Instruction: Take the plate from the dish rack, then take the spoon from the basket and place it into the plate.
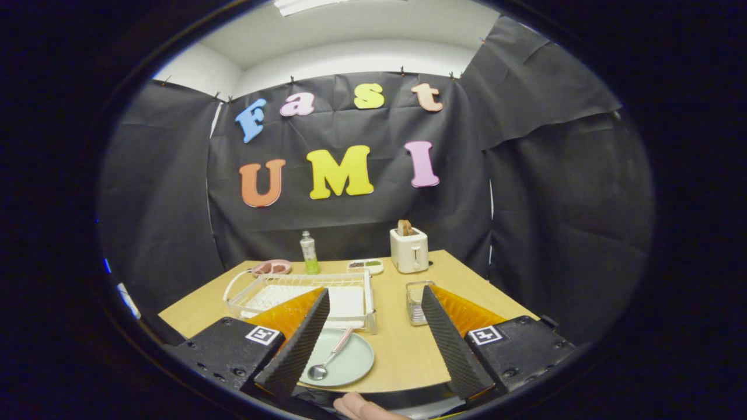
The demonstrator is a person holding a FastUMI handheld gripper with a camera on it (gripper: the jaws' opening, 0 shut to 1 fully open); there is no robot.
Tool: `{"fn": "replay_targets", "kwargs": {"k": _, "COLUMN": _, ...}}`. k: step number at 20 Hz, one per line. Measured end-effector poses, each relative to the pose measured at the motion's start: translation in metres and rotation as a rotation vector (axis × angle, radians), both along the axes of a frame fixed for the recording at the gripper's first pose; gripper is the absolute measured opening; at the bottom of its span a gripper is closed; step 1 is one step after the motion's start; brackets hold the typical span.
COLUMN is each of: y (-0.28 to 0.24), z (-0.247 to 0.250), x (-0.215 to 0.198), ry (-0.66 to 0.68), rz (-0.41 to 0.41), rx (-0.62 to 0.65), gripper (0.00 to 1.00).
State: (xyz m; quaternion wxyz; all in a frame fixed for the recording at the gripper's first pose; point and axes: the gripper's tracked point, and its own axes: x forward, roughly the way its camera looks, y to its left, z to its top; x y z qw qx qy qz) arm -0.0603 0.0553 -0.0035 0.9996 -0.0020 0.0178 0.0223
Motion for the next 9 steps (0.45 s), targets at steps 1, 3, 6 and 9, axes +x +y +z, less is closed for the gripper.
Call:
{"fn": "replay_targets", "kwargs": {"k": 1, "y": -0.002, "z": -0.002, "x": 0.002, "ry": 0.007, "rz": -0.009, "rx": -0.005, "gripper": 1.00}}
{"fn": "replay_targets", "kwargs": {"k": 3, "y": -0.001, "z": -0.003, "x": 0.003, "ry": 0.017, "rz": -0.010, "rx": -0.005, "gripper": 1.00}}
{"fn": "replay_targets", "kwargs": {"k": 6, "y": 0.003, "z": -0.005, "x": 0.004, "ry": 0.021, "rz": 0.007, "rx": -0.005, "gripper": 1.00}}
{"fn": "replay_targets", "kwargs": {"k": 9, "y": 0.009, "z": -0.011, "x": 0.005, "ry": 0.040, "rz": 0.026, "rx": -0.008, "gripper": 1.00}}
